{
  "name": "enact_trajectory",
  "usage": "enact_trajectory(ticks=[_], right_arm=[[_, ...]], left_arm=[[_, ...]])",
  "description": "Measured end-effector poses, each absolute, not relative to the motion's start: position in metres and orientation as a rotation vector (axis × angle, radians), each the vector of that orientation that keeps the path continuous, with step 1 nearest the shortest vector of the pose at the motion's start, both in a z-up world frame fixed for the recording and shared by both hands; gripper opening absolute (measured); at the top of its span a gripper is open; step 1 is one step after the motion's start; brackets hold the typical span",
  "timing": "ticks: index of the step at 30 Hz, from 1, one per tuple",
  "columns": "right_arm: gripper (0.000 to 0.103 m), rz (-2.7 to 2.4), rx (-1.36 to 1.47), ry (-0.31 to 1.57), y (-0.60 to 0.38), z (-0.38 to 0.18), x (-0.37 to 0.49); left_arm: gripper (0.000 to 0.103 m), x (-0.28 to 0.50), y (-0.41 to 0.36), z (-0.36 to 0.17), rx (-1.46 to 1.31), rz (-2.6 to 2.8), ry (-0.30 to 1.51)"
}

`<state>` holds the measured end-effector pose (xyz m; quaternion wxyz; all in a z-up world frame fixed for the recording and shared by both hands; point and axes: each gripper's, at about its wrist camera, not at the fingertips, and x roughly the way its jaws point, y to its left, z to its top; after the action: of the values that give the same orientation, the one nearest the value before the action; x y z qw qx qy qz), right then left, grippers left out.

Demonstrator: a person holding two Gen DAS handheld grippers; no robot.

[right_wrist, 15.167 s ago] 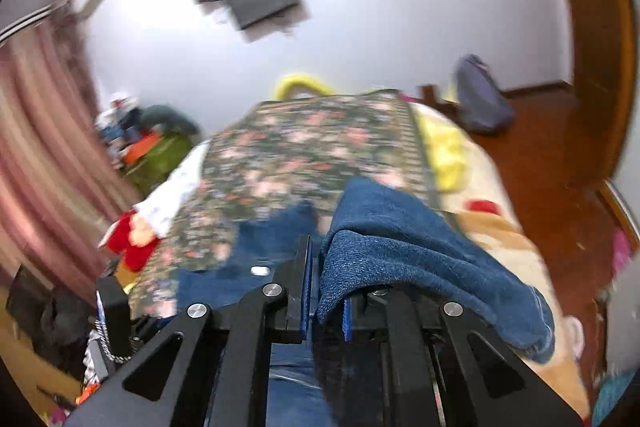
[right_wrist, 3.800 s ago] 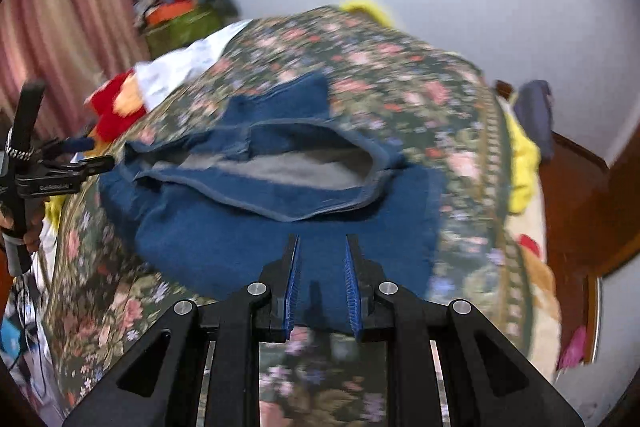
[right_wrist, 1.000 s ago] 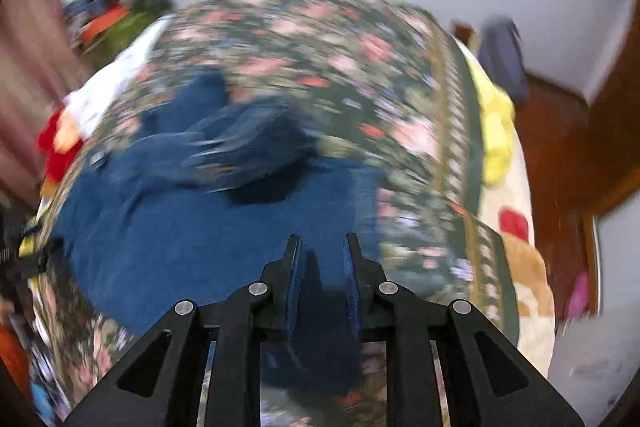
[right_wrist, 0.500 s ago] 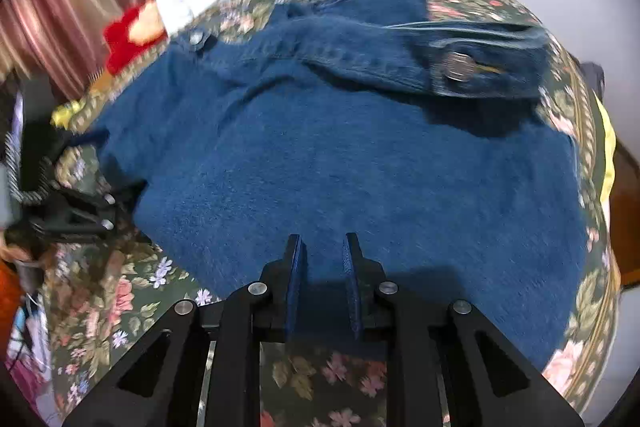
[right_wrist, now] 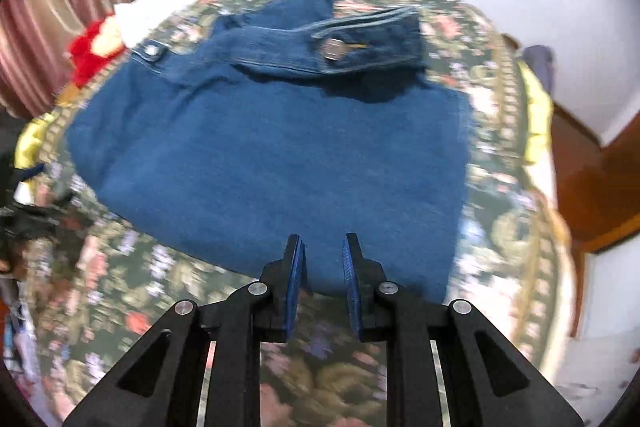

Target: Fold large clothes

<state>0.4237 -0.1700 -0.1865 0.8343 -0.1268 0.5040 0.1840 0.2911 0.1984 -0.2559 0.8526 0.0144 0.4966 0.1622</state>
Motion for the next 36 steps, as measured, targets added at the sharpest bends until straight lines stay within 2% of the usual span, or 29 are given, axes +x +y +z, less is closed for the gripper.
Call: enact_trajectory(ticks=[7, 10, 15, 19, 24, 31, 33, 35, 36], right_arm=[[0.016, 0.346, -0.267, 1.026, -0.184, -0.168, 0.415], [0.016, 0.375, -0.25, 0.995, -0.175, -0.156, 0.415], [0.016, 0.441, -0.251, 0.974, -0.146, -0.154, 0.42], [0.016, 0.481, -0.28, 1.025, -0.122, -0.178, 0.43], [0.016, 0.498, -0.292, 1.071, -0.111, -0.21, 0.44], [0.016, 0.563, -0.214, 1.059, -0.121, -0.215, 0.446], [0.016, 0.579, -0.177, 1.065, -0.126, -0.216, 0.448], [0.016, 0.597, -0.141, 1.073, -0.129, -0.217, 0.449], [0.016, 0.606, -0.126, 1.079, -0.129, -0.217, 0.449]], left_arm=[[0.103, 0.27, 0.21, -0.239, -0.383, 0.279, 0.962], [0.103, 0.279, 0.208, -0.248, -0.589, 0.198, 0.957], [0.103, 0.304, 0.2, -0.271, -0.754, 0.122, 0.991], [0.091, 0.326, 0.201, -0.293, -0.891, 0.037, 1.012], [0.089, 0.348, 0.199, -0.314, -0.966, -0.026, 1.0], [0.087, 0.381, 0.197, -0.309, -0.839, 0.041, 0.936], [0.081, 0.389, 0.197, -0.308, -0.811, 0.08, 0.914], [0.061, 0.393, 0.2, -0.305, -0.78, 0.129, 0.903], [0.056, 0.393, 0.202, -0.302, -0.779, 0.138, 0.893]])
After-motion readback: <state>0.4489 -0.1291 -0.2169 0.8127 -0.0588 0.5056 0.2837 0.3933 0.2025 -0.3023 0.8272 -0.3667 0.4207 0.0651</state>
